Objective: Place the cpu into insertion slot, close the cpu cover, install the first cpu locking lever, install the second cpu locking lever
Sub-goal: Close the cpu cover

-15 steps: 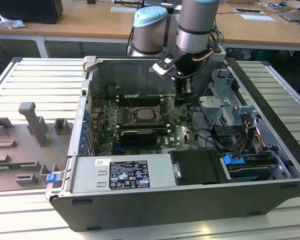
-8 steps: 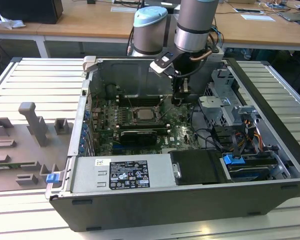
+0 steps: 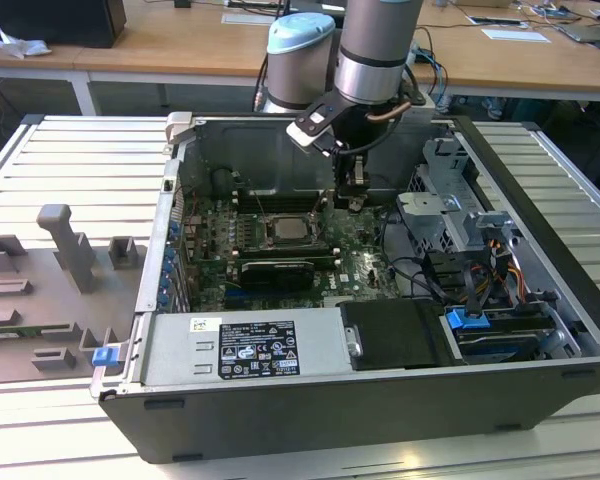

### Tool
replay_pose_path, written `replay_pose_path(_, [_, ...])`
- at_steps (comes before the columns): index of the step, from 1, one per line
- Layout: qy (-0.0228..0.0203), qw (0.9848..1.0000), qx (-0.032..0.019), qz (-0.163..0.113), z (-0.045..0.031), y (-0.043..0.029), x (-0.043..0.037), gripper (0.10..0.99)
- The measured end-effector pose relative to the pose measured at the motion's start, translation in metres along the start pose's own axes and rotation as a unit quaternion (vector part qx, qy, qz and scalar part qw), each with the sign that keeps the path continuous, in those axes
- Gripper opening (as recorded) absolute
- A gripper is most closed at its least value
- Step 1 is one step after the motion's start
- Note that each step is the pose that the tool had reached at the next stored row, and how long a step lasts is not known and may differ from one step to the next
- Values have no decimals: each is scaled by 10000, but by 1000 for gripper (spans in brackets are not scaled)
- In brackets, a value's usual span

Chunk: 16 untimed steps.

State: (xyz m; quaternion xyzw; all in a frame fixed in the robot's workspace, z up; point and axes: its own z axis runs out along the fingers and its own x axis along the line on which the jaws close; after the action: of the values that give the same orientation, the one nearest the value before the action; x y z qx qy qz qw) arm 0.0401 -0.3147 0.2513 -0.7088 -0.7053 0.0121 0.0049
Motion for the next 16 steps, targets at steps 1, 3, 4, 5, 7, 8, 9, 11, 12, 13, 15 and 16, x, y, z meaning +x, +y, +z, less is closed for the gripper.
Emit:
replay_pose_path(1, [0,10000,0,-1,0,-13,0,106])
replay_pose_path(3, [0,10000,-1,1,2,-89,-1,106])
replay_pose_path(4, [0,10000,-2,0,3,-141,-1,106])
replay_pose_path(5, [0,10000,-2,1,5,-191,-1,106])
replay_pose_path(7, [0,10000,-3,1,16,-288,-1,106])
replay_pose_path(8, [-1,10000,-3,0,35,-320,-1,106])
replay_pose_path(9, [-1,10000,-3,0,56,-340,-1,106])
replay_pose_path(11, [-1,10000,-3,0,100,-381,-1,106])
replay_pose_path(12, [-3,10000,-2,0,104,-415,-2,106])
replay_pose_path(13, [-1,10000,-3,0,110,-449,0,106])
replay_pose_path(15, [-2,10000,-3,-27,123,-536,5,106])
replay_pose_path(16, [-3,10000,-5,-61,127,-541,6,106])
